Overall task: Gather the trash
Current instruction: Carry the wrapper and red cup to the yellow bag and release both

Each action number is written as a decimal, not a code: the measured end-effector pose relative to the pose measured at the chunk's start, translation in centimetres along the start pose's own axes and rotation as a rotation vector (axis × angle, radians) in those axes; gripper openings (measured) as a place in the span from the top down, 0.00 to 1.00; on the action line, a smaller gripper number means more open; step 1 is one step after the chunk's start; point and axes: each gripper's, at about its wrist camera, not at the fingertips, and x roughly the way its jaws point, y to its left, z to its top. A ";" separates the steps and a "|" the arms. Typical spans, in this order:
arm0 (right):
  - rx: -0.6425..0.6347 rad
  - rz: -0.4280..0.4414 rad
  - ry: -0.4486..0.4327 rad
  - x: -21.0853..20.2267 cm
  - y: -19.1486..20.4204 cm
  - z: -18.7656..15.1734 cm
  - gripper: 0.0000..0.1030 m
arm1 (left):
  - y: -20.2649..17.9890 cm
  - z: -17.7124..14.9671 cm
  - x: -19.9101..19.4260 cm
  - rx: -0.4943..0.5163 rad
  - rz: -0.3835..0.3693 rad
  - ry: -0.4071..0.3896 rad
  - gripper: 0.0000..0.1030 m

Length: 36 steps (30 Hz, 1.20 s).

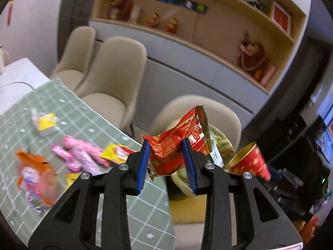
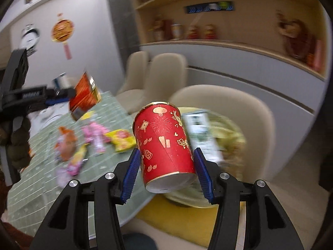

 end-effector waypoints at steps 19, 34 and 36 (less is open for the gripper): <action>0.193 -0.206 0.038 -0.8 -9.7 -0.3 0.52 | -12.2 0.9 22.5 0.260 -0.063 0.422 0.70; 0.051 -0.078 0.079 6.6 -6.2 3.4 0.52 | -5.9 2.7 17.0 0.031 -0.169 0.229 0.42; 0.023 -0.049 0.132 9.4 -5.6 4.3 0.51 | -4.8 2.4 15.3 0.034 -0.132 0.194 0.42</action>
